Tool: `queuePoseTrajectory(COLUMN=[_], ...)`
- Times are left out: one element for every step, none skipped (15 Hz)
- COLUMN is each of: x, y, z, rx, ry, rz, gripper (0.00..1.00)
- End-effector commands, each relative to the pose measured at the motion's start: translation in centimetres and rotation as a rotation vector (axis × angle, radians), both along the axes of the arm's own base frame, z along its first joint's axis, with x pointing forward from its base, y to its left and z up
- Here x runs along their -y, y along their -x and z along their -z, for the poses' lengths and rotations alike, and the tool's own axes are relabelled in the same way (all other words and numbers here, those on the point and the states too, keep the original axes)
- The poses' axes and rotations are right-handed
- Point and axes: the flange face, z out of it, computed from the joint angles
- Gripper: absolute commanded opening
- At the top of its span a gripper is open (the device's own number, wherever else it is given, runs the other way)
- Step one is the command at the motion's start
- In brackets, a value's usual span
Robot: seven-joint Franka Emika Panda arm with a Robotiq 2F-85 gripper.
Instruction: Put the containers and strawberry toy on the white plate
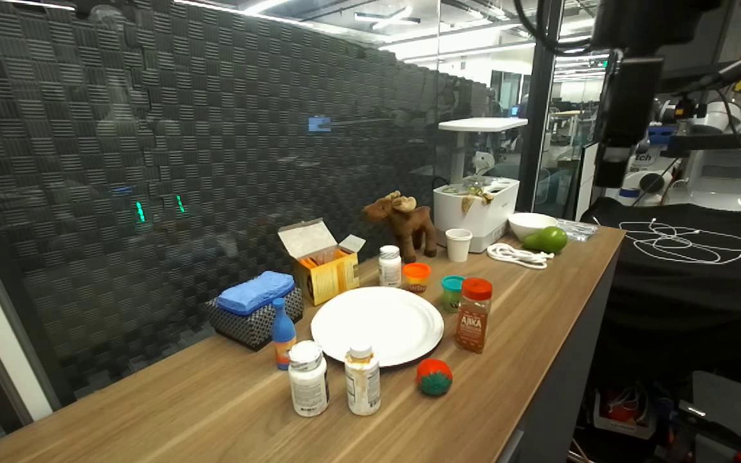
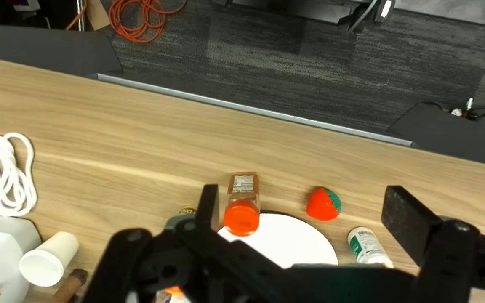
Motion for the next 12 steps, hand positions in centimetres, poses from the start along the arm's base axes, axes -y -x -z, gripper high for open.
queuePoseTrajectory(x=[1.2,1.1,1.1,0.9,0.8,0.7,0.7,1.0,1.2,1.6,2.0,2.5], y=[-6.2,-7.6,-8.8,-10.0,-11.0,-12.2,-13.2,-14.4,-15.3,-16.3,-17.1,-18.1], z=[2.4,3.6,4.8,6.2,7.4,8.3,9.1,9.8,10.5,10.8,11.3,11.7], rx=[0.001,0.015,0.022,0.034,0.065,0.109,0.131,0.156,0.173,0.186,0.192,0.199], ry=[0.003,0.01,0.011,0.007,0.007,0.01,0.018,0.027,0.033,0.036,0.039,0.048], rz=[-0.013,0.004,0.021,0.029,0.037,0.038,0.041,0.052,0.063,0.078,0.089,0.099], gripper=[1.0,1.0,1.0,1.0,1.0,1.0,1.0,1.0,1.0,1.0,1.0,1.0])
